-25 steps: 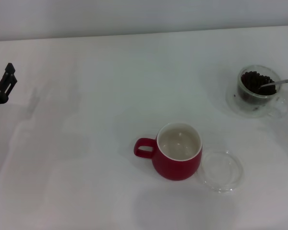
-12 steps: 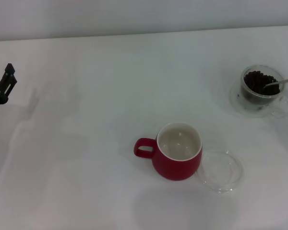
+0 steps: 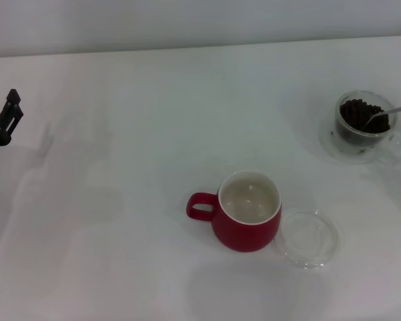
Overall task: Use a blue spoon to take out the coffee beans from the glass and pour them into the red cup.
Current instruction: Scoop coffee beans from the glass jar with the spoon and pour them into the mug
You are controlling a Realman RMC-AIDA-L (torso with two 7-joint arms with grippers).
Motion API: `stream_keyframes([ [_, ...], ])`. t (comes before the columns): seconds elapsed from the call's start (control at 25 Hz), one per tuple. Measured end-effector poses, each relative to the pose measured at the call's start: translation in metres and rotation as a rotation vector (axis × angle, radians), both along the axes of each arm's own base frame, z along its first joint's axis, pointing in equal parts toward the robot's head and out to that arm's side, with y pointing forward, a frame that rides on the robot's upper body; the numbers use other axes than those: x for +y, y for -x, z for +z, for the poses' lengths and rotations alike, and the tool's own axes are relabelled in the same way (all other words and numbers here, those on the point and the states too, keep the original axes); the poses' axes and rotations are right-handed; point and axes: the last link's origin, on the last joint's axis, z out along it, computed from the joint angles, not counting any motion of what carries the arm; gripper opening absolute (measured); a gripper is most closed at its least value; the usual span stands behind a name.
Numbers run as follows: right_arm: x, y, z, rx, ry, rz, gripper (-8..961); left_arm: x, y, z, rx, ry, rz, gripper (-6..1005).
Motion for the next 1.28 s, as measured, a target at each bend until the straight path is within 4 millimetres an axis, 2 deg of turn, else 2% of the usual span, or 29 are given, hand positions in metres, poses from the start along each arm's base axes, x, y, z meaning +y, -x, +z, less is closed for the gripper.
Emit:
stream_keyframes([
  [0.52, -0.004, -0.006, 0.016, 0.010, -0.025, -0.020, 146, 0.000, 0.001, -0.001, 0.002, 0.005, 0.008, 730],
  [1.28, -0.003, -0.003, 0.019, 0.048, -0.020, -0.019, 145, 0.001, 0.000, -0.001, 0.001, 0.005, 0.005, 729],
])
